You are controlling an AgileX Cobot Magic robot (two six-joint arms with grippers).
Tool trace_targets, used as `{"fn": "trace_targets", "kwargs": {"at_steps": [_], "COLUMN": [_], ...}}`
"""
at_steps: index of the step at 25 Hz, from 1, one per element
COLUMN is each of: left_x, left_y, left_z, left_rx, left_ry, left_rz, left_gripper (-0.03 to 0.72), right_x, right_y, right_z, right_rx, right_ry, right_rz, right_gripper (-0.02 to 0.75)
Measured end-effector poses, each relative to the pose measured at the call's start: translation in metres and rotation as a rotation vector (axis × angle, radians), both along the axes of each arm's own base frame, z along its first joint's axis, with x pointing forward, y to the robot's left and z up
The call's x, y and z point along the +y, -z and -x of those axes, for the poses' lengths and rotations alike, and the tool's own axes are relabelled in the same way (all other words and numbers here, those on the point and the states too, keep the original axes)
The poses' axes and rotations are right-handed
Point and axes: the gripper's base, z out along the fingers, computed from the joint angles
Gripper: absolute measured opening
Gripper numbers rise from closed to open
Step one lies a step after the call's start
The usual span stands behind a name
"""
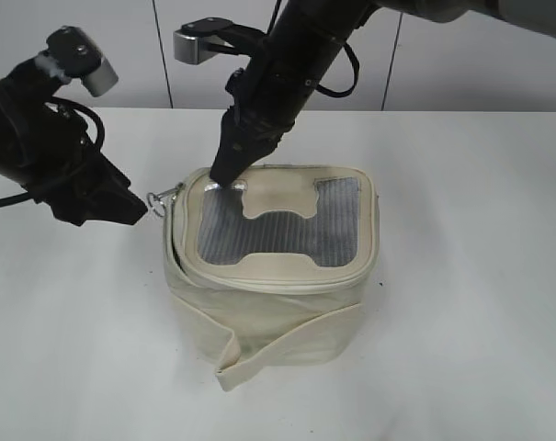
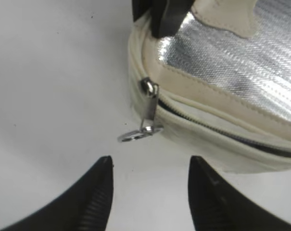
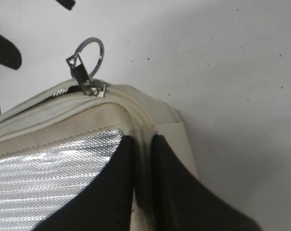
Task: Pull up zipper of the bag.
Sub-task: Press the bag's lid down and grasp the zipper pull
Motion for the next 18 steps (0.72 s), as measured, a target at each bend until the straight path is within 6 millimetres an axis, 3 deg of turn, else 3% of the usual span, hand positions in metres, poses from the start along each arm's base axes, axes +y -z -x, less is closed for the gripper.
{"fn": "trace_targets", "kwargs": {"at_steps": [6,9,13,18], "left_x": [0.003,0.005,0.004,-0.001], "left_y": [-0.001,-0.002,0.004,0.005], "left_z": [-0.009,-0.014,-0.013,-0.009], "left_rx": [-0.111,-0.160,-0.119,-0.106], "left_ry": [-0.033,-0.045,-0.017,0.012], "left_rz": [-0.041,-0.054,-0.064,-0.069], "left_gripper": [0.402,0.453,0.531,0.548], "right_x": [0.000,0.000,0.000,0.000], "right_y": [0.000,0.000,0.000,0.000], "right_z": [0.000,0.000,0.000,0.000], "right_rx": [0.000,0.001,0.001,0.001], "right_ry": [0.001,0.000,0.000,0.000], "right_rz": [0.000,0.000,0.000,0.000], "right_gripper": [0.081,0.080,0.080,0.080]}}
